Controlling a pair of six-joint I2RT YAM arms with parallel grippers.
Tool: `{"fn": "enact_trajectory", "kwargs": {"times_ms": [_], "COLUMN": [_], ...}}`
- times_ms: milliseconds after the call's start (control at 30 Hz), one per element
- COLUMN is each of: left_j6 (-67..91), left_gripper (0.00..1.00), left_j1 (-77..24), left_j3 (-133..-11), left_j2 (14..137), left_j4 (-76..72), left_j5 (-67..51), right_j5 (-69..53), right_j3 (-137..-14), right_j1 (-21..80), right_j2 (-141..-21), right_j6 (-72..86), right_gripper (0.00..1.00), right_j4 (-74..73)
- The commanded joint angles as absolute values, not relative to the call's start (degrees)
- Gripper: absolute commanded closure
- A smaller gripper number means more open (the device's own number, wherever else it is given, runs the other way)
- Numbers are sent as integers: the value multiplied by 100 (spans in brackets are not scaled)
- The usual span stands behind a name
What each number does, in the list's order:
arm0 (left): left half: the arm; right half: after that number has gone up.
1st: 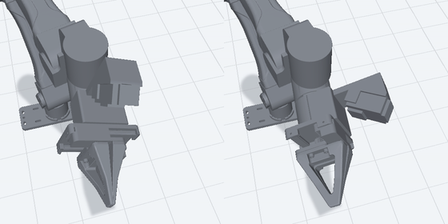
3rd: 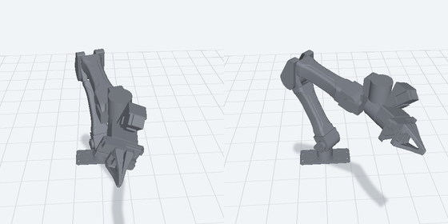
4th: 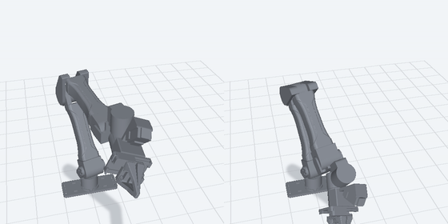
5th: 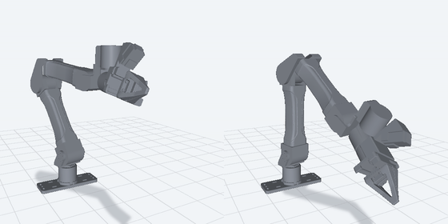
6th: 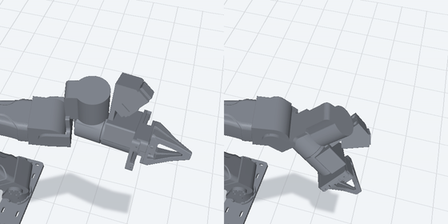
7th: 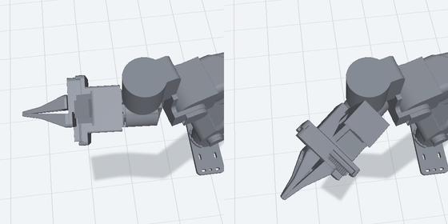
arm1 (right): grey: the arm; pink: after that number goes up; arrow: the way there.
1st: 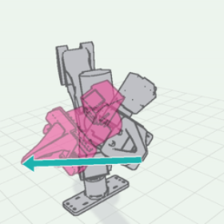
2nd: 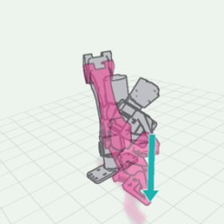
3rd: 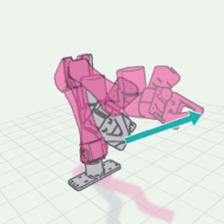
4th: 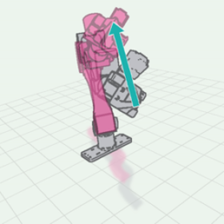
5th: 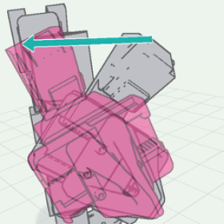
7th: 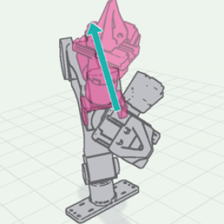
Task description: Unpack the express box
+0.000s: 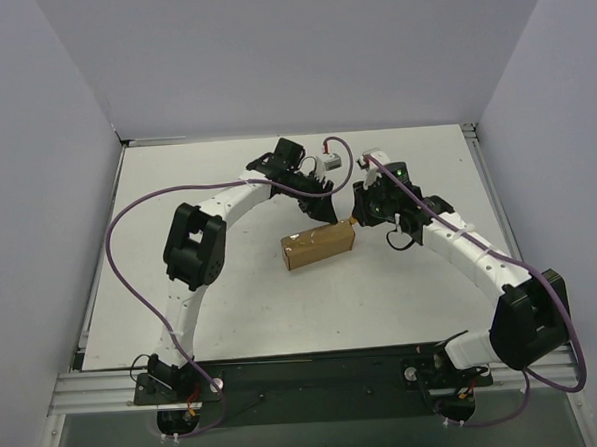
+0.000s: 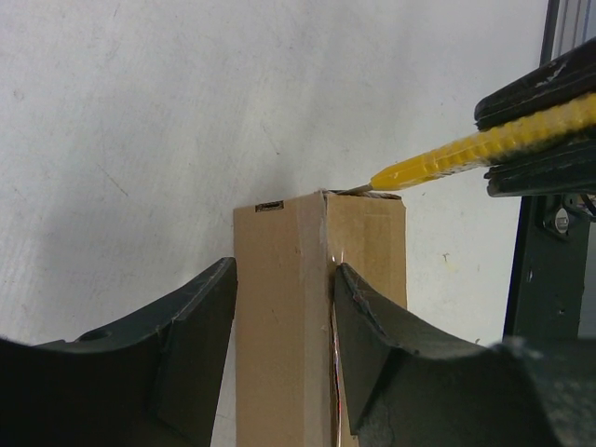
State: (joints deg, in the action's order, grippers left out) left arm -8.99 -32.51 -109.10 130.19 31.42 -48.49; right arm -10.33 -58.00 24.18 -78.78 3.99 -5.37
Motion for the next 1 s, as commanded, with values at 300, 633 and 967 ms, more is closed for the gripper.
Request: {"fn": "enact_trajectory", "kwargs": {"times_ms": [300,633,967], "left_j6": [-791,-257,730], "left_gripper": [48,76,96], "left_j1": [-2945,-2944,-3067], "left_j3": [-10056,-8843,-8604], "left_j2": [11868,11013,11645], "left_j4": [3016,1356,272], "left_j5": [-4430,-5474,-5968], "right_j5": [-1028,-1169,-1151], "right_j3": [-6231,-6381,-6354], "right_j1": [2663,2742,2751], "right_j2": [-8288,-8376,-8394], "right_j6": [79,-132,-176], "right_gripper": [100,100,100], "right_j4": [-123,-158,-158]}}
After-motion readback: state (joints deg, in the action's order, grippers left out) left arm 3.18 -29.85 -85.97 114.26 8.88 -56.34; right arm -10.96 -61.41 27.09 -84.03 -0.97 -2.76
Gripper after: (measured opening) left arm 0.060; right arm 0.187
